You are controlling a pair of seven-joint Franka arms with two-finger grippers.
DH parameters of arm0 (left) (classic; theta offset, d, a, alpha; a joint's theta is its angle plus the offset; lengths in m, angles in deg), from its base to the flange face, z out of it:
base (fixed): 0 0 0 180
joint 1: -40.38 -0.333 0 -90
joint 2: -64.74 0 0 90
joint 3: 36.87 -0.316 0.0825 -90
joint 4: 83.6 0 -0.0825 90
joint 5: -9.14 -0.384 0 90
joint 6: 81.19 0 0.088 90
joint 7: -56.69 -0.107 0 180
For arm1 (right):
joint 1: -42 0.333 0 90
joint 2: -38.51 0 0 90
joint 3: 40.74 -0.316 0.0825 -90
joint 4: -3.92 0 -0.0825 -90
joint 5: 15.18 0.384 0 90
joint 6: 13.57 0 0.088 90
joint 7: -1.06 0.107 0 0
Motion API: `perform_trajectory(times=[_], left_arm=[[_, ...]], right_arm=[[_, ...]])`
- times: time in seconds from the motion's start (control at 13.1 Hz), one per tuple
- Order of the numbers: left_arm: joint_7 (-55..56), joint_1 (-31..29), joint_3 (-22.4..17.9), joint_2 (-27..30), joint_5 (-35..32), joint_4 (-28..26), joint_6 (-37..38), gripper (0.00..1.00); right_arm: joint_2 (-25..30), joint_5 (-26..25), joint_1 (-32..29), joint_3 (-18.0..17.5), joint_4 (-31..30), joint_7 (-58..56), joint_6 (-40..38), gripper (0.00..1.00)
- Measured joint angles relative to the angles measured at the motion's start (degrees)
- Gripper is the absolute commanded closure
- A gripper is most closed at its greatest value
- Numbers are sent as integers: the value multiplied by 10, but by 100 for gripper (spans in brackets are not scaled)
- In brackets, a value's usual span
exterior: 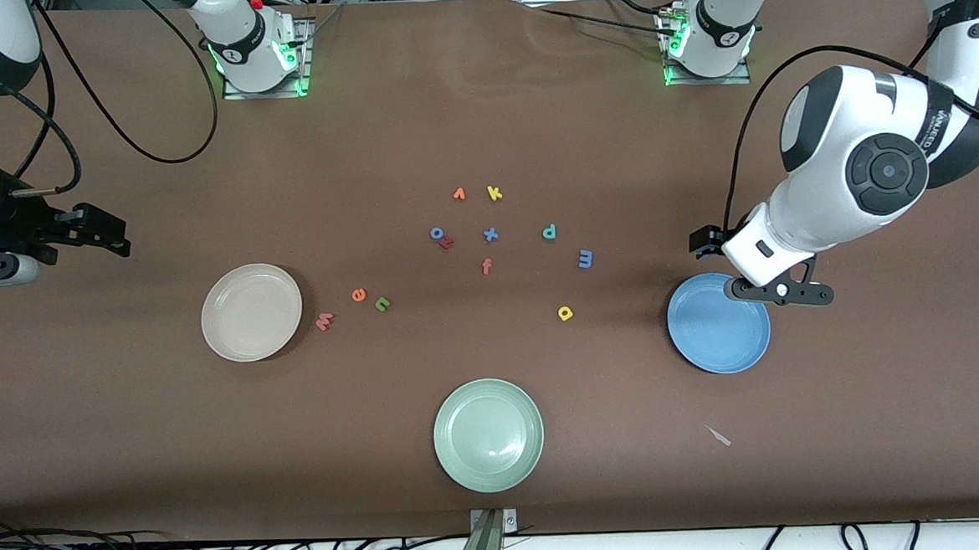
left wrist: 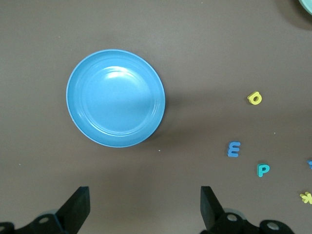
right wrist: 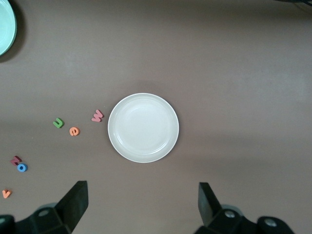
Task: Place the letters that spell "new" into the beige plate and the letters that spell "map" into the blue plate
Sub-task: 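Move the left gripper past the blue plate toward the letters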
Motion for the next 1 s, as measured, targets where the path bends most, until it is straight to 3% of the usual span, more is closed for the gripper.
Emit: perform_trajectory(times=[1.0], left_arm=[[0,-7,0,7,0,9,2,0]], right_arm=[[0,0,1,-1,0,0,0,0]])
